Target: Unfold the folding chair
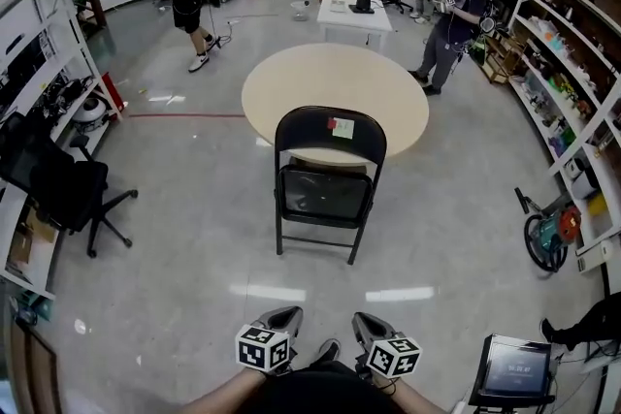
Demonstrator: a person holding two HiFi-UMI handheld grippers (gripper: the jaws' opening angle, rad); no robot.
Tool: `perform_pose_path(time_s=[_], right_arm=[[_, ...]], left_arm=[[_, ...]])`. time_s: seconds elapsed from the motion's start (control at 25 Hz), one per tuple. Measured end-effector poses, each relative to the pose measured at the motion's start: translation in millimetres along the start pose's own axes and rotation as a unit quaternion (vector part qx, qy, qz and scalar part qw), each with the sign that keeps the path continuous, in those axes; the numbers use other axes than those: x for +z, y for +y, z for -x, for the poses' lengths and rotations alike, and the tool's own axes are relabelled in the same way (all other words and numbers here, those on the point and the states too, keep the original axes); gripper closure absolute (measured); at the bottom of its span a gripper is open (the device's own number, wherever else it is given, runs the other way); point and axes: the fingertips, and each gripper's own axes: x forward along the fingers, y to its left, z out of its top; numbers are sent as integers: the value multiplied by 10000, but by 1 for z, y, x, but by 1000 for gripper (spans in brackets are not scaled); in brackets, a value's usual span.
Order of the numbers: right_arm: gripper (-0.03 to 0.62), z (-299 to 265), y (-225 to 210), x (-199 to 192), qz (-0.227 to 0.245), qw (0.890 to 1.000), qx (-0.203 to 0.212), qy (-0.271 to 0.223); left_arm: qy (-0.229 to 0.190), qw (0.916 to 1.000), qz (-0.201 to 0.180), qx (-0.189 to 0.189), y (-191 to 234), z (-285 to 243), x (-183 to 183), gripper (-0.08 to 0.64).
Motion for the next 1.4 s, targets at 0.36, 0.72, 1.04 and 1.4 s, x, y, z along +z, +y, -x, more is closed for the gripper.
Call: perform_pose_path(time_s=[0.36, 0.72, 1.04, 1.4], right_arm=[[584, 19, -51, 18, -90, 9998, 83, -125], [584, 48, -92, 31, -455, 9972, -275, -531], [584, 51, -115, 42, -544, 9944, -556, -713], [584, 18, -117, 46, -469, 9955, -712, -415]], left_arm=[[115, 9998, 53, 168, -31, -37, 3, 555], [351, 9978, -527, -191, -74, -77, 23, 555], [444, 9957, -691, -423, -81, -103, 35, 555], [471, 9967, -383, -546, -48, -121, 46, 555]])
